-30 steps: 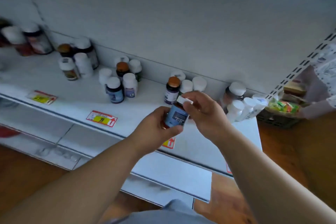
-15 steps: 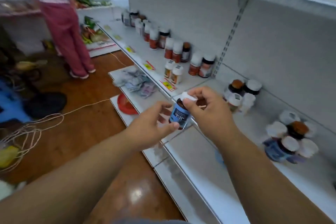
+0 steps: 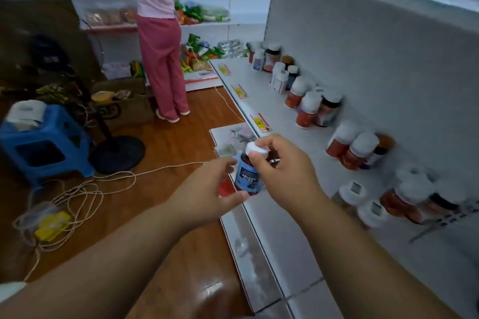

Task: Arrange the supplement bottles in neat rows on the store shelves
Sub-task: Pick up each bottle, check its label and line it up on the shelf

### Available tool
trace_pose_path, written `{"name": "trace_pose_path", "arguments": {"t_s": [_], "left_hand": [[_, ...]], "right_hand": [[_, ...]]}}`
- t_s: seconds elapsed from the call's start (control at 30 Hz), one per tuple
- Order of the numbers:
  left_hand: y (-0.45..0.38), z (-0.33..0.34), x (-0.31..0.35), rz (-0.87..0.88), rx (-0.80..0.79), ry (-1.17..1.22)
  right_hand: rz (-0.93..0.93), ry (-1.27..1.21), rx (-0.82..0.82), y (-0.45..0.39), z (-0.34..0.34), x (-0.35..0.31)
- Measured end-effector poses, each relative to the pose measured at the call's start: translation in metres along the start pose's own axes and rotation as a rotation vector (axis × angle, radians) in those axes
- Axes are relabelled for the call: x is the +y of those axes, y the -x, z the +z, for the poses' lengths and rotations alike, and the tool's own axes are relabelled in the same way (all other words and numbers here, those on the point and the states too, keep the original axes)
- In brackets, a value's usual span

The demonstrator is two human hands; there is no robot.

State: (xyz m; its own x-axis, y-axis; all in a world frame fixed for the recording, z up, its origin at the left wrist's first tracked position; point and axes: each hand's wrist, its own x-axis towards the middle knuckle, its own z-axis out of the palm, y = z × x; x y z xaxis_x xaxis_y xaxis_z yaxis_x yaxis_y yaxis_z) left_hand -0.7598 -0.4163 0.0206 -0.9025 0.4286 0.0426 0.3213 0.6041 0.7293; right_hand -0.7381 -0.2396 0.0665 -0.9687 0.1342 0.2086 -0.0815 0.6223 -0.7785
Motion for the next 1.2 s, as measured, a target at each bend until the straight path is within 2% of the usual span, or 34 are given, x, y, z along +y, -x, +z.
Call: {"name": "trace_pose_path", "arguments": {"t_s": [0.23, 0.33, 0.47, 0.6, 0.7, 1.0, 1.1, 1.2], "left_hand": [[-0.127, -0.070, -0.093, 0.046, 0.017, 0.004], [-0.191, -0.101, -0.129, 0.126, -0.020, -0.099], [-0.270, -0.124, -0.147, 0.214, -0.131, -0.267], [-0.351, -0.118, -0.151, 0.421, -0.169, -0.413], [-0.412, -0.100, -0.160, 0.497, -0.191, -0.509], [-0.541, -0.076, -0.183, 0.543, -0.468, -0.707], [-0.563, -0.067, -0.192, 0.660, -0.501, -0.694], [-0.571, -0.061, -0.205, 0.759, -0.513, -0.663]], "right_hand": [[-0.030, 0.007, 0.006, -0.142, 0.089, -0.012], [0.028, 0.041, 0.083, -0.199, 0.115, -0.010], [0.152, 0.090, 0.185, -0.255, 0.113, -0.003], [0.244, 0.143, 0.311, -0.297, 0.102, 0.023], [0.265, 0.215, 0.385, -0.334, 0.106, 0.051], [0.346, 0.337, 0.356, -0.439, 0.138, 0.090], [0.383, 0.340, 0.357, -0.449, 0.149, 0.093], [0.433, 0.350, 0.428, -0.453, 0.159, 0.089]]}}
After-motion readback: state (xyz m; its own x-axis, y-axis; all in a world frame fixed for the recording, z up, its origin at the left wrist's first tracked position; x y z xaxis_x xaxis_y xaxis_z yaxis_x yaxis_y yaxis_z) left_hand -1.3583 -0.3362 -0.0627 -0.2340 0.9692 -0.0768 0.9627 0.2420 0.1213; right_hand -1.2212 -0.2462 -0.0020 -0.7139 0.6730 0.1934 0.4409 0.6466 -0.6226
